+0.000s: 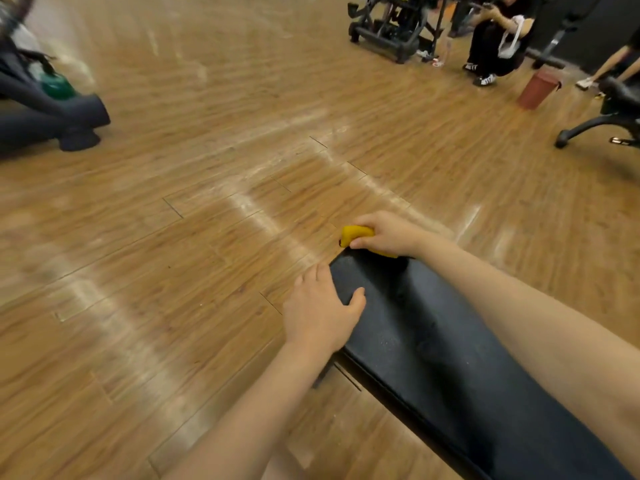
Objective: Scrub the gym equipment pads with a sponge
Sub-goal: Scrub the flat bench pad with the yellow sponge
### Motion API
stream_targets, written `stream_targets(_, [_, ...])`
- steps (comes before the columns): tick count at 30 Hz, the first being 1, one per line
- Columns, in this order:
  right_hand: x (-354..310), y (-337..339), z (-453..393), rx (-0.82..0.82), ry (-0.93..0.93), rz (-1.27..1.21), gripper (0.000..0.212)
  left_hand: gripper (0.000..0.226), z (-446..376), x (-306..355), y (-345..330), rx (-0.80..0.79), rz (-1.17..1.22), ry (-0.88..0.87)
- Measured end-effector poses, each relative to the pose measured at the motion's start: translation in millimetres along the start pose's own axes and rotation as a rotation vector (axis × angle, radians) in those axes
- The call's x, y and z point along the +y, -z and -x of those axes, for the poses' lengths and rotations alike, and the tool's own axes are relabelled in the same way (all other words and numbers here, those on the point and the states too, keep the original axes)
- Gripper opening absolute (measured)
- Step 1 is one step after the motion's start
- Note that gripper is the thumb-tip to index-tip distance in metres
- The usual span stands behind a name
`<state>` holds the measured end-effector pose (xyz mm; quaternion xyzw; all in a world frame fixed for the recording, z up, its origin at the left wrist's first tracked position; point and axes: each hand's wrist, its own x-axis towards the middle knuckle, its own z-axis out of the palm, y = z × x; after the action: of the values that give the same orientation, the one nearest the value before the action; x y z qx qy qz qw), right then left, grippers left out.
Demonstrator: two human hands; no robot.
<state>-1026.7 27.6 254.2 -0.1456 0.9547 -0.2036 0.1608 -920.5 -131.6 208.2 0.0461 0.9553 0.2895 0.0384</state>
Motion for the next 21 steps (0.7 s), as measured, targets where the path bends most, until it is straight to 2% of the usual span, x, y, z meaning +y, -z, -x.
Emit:
stream_targets(2, [8,13,-3,-0.021,-0.011,-0.021,0.02,0.075,0,0,1,-0.012,-0.021,0.002])
stream_targets(5, [32,29,-8,0.043,-0.063,-0.047,0.009,0.076,1,1,2,-0.024,-0.044,0.019])
stream_targets(7, [51,33,-7,0.092,-0.138,-0.08,0.01,0.075,1,2,1,-0.012,-0.056,0.021])
stream_targets(11, [62,28,1,0.127,-0.241,-0.235,0.04,0.076,-1,1,-1,-0.003,-0.065,0.027])
stream_targets(13, [61,27,4,0.145,-0.256,-0.253,0.044,0.076,-1,2,-2,0.002,-0.075,0.028])
stream_targets(18, [71,25,28,0.186,-0.292,-0.29,0.027,0.075,0,3,0,0.0,-0.098,0.034])
stream_targets(21, [89,18,56,0.232,-0.342,-0.266,0.025,0.075,1,4,-1,0.005,-0.114,0.038])
